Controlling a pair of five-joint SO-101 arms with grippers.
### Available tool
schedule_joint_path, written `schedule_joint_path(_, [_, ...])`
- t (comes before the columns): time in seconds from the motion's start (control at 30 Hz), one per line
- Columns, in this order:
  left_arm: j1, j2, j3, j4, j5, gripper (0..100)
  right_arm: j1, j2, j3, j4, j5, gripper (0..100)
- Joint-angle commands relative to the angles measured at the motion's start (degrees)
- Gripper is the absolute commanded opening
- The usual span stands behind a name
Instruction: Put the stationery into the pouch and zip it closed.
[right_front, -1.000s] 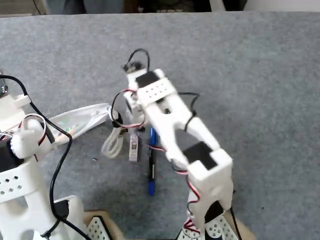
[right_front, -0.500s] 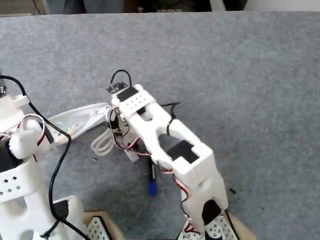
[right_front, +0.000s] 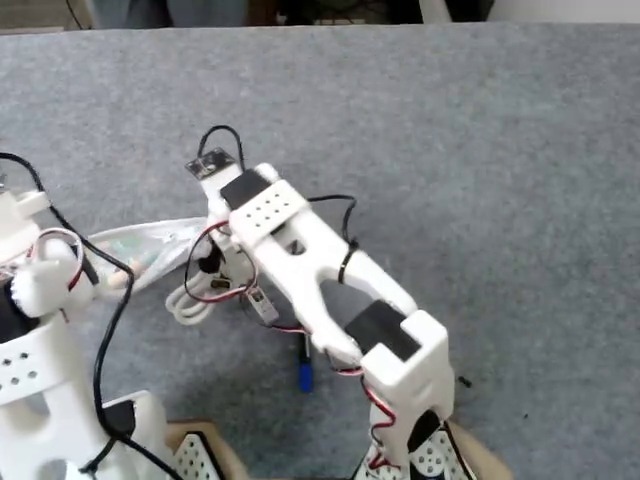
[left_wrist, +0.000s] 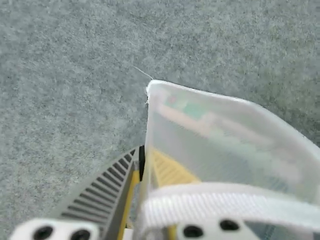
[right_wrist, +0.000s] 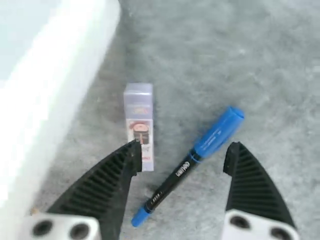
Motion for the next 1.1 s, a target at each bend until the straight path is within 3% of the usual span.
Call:
schedule_joint_path(0.0, [-0.4, 1.7, 1.0, -1.5, 0.5, 3, -4.1, -3.1, -0.6, -2.4, -0.1, 27.6])
schedule_joint_path(0.5, [-0.9, 2.9, -0.6, -1.5, 3.3, 3, -8.6, -3.1, 11.2, -11.7, 0.4, 27.6])
schedule_joint_path(1.07, [-0.7, 3.0, -0.5, -1.5, 3.3, 3, -8.4, -3.1, 18.8, -18.4, 0.4, 27.4])
